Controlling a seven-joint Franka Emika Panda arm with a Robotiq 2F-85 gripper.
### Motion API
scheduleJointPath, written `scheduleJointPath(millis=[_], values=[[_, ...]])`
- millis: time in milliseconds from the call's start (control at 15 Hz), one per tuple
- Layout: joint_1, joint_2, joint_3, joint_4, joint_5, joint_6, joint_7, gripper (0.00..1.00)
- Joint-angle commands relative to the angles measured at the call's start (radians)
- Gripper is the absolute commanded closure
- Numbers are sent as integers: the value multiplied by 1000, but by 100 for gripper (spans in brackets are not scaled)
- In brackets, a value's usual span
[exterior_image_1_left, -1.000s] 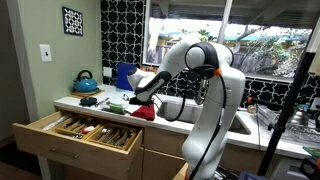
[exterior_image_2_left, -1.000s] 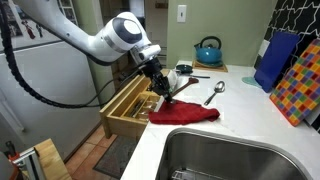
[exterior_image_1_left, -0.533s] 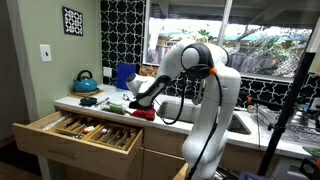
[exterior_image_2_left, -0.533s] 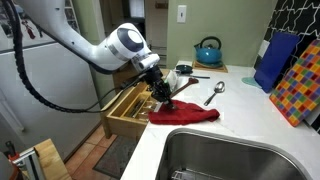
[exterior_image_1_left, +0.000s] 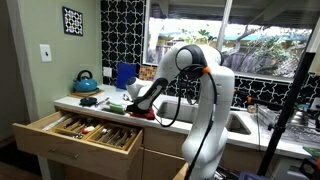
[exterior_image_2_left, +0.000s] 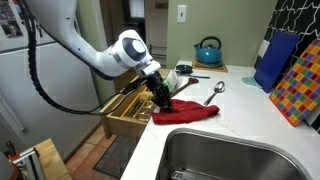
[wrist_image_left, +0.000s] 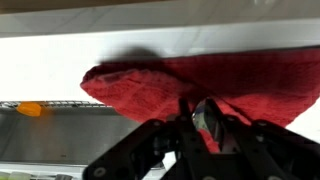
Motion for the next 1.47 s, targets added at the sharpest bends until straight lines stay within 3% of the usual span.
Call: scheduleJointPath(millis=[0,400,667,1000,1400], values=[[2,-23,-15,-13,41,5,-39,45],[-2,-77,-19,-10,55,98,-86,1],[-1,-34,-27,-4,230,244,-280,0],[-2,12,-28,32,434,215,-559,0],[3,79,-40,120,559,195,-743,0]])
